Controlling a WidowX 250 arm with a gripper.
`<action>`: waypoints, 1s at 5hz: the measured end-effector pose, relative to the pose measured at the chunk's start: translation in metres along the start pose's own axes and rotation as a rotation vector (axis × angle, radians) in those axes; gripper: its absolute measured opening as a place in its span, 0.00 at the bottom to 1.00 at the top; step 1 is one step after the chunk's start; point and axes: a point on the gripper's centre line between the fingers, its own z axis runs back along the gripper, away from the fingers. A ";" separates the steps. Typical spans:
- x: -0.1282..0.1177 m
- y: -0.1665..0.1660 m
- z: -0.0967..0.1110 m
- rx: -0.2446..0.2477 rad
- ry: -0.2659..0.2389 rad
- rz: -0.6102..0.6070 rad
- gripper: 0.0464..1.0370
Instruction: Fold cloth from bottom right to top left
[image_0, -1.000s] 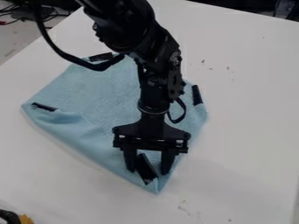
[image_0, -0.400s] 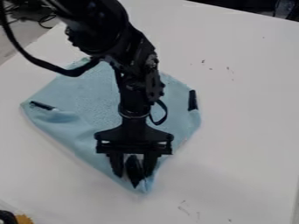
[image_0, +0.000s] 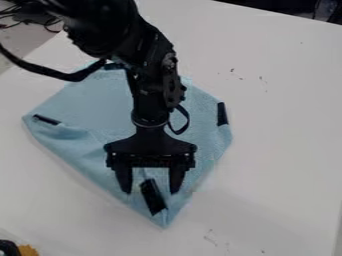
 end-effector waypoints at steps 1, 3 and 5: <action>-0.006 0.009 -0.001 0.025 0.013 0.010 0.96; -0.010 0.012 -0.007 0.018 0.038 0.031 0.96; -0.007 0.005 -0.014 0.028 0.063 0.013 0.63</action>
